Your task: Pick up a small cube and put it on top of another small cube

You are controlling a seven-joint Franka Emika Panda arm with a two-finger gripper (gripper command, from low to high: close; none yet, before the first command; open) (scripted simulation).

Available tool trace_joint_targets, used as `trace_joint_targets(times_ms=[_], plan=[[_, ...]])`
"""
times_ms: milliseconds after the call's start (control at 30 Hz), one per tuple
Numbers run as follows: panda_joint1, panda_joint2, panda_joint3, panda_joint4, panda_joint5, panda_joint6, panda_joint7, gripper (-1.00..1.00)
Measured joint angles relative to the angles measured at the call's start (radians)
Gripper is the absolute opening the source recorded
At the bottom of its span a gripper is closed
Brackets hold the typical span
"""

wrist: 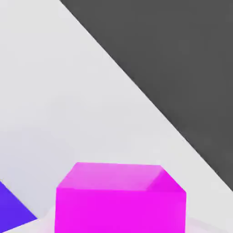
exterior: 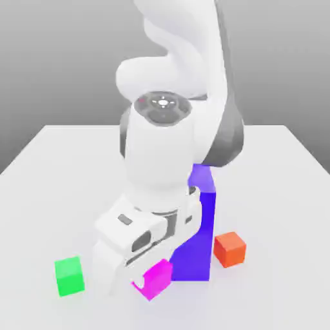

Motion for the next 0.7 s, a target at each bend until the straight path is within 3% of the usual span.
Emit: trace_joint_targets(times_ms=[233,333,567,600,700], plan=[[-0.182,-0.107,-0.13,-0.138,0.052,0.066,0.015,-1.0],[-0.192,-0.111,-0.127,-0.195,0.087,0.129,-0.012,-1.0],[-0.231,0.043,-0.06,-0.193,0.233,0.271,-0.119,-1.0],[-0.239,0.061,-0.049,-0.192,0.251,0.287,-0.131,1.0],[-0.239,0.061,-0.049,-0.192,0.251,0.287,-0.131,1.0]])
